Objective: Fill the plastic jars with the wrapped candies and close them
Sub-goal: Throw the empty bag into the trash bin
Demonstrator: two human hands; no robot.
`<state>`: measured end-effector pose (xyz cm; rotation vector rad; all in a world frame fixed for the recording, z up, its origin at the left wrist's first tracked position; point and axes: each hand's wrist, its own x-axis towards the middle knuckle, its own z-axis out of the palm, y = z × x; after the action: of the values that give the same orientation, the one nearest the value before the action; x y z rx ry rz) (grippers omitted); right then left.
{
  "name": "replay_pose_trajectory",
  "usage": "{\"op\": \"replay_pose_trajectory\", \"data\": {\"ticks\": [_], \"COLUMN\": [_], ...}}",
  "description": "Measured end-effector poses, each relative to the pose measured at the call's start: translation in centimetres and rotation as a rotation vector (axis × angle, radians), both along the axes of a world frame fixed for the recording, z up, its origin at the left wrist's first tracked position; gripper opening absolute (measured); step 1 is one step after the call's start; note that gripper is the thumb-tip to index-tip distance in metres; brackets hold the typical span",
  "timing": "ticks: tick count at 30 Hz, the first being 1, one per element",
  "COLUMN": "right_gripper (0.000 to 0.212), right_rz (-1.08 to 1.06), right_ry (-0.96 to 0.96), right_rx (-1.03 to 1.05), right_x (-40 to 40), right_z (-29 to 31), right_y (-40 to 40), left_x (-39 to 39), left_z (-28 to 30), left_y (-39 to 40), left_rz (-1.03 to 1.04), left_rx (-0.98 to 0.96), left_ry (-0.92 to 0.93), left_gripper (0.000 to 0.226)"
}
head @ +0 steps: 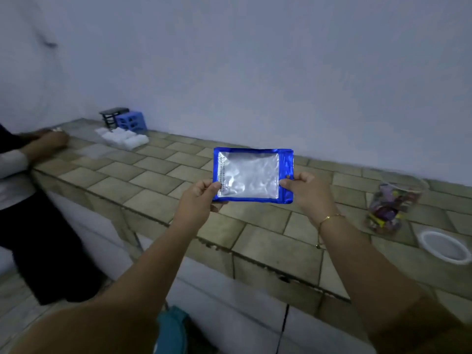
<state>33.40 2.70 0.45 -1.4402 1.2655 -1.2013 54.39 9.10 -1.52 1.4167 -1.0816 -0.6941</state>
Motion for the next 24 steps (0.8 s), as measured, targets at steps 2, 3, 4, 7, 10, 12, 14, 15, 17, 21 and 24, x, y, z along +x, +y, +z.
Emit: {"op": "replay_pose_trajectory", "data": {"ticks": [2,3,4,7,10,12,14,15,17,21,24], "right_gripper": [0.013,0.014,0.014,0.012,0.010,0.009,0.008,0.008,0.007,0.009,0.004], "right_rz": [0.048,0.086,0.118,0.208,0.286,0.323,0.375,0.397,0.424,0.484,0.504], "right_ry": [0.006,0.002,0.000,0.014,0.050,0.069,0.098,0.110,0.115,0.164,0.172], "right_rx": [0.027,0.047,0.075,0.134,0.208,0.246,0.274,0.291,0.328,0.399,0.449], "right_x": [4.1,6.6,8.9,14.2,18.7,20.5,22.4,23.3,24.4,27.1,28.7], "right_z": [-1.3,-2.2,-3.0,-5.6,-8.0,-9.3,-10.9,-11.8,-13.3,-17.1,-19.4], "right_y": [2.1,3.3,4.5,7.3,10.1,11.6,12.7,13.1,13.6,14.4,14.8], "left_x": [3.8,6.0,8.1,12.8,16.8,18.3,19.7,20.4,21.1,22.8,23.7], "left_z": [-1.1,-1.8,-2.5,-4.7,-7.1,-8.5,-10.0,-11.0,-12.5,-15.5,-17.3], "left_y": [3.2,5.1,6.9,11.7,15.9,17.8,19.4,20.2,21.3,23.1,23.8], "left_rz": [0.054,0.095,0.133,0.198,0.250,0.279,0.319,0.336,0.346,0.376,0.419], "left_rx": [0.054,0.081,0.110,0.205,0.281,0.323,0.350,0.368,0.400,0.474,0.525], "left_ry": [0.012,0.015,0.008,0.022,0.057,0.060,0.082,0.102,0.133,0.176,0.188], "left_gripper": [0.014,0.014,0.015,0.016,0.018,0.019,0.017,0.016,0.015,0.017,0.017]}}
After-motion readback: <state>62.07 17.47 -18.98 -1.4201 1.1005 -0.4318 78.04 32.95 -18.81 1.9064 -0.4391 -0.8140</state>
